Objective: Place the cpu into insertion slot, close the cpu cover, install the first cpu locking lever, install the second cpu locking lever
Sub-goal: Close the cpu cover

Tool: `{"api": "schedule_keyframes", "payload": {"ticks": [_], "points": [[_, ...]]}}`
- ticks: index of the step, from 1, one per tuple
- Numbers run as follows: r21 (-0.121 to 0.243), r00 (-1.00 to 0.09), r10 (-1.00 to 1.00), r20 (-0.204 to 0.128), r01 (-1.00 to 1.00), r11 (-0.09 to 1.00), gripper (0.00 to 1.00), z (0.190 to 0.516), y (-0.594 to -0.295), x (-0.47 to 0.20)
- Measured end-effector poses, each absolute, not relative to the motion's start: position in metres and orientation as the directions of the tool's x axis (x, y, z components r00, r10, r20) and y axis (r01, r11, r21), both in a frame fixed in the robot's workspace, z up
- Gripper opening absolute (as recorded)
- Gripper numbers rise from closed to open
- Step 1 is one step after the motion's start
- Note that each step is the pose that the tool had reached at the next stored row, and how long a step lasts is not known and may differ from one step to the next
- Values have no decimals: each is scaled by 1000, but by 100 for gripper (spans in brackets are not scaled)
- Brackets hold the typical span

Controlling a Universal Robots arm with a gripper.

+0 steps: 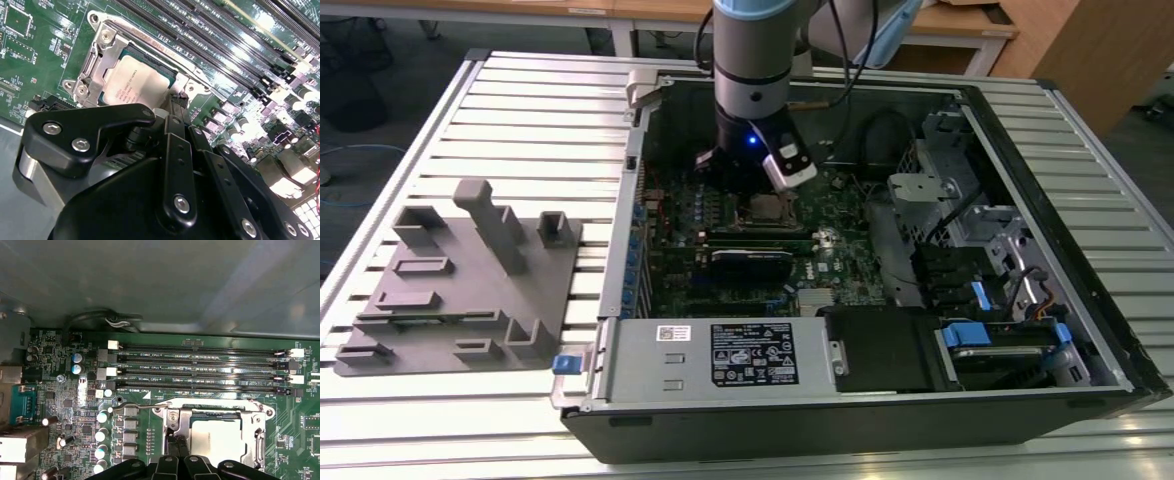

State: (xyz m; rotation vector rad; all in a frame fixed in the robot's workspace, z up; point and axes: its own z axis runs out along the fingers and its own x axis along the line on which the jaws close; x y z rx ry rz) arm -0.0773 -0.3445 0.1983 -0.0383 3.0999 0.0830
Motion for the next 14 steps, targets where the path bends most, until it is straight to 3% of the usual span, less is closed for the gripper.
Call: {"api": "schedule_keyframes", "payload": {"ticks": [14], "points": [[51, -999, -24, -40, -26, 998, 11, 224, -345, -77]]}}
